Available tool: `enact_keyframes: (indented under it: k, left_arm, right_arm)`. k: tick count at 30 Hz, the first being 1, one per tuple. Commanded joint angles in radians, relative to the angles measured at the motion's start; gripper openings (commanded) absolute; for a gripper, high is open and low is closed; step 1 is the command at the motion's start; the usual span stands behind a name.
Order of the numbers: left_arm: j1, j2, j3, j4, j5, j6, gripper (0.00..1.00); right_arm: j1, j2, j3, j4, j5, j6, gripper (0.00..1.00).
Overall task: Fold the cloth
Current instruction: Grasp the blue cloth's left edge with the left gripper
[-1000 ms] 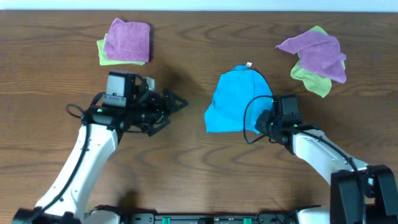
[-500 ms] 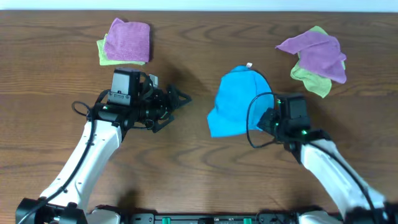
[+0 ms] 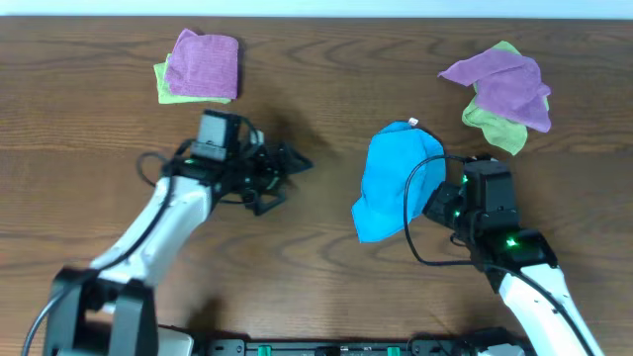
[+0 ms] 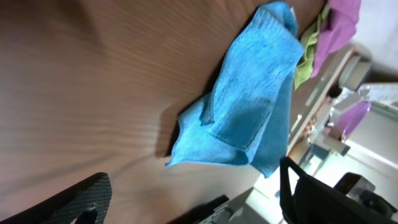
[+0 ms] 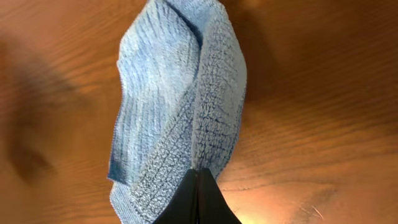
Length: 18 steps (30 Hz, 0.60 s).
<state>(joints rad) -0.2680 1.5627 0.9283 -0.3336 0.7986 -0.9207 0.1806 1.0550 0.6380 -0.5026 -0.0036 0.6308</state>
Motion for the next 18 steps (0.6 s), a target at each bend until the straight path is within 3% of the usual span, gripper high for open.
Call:
enact_keyframes:
  k: [1, 6, 18]
  left_arm:
    - [-0.058, 0.064, 0.016, 0.085, 0.082, -0.069, 0.95]
    - [-0.150, 0.135, 0.016, 0.317, 0.099, -0.177, 0.95]
    - [-0.251, 0.272, 0.016, 0.451, 0.059, -0.199, 0.95]
  right_arm:
    - [-0.005, -0.008, -0.004, -0.014, 0.015, -0.027, 0.01]
    - [-0.005, -0.008, -0.004, -0.019, 0.014, -0.034, 0.01]
    - [-0.005, -0.008, -0.004, -0.018, 0.014, -0.034, 0.01]
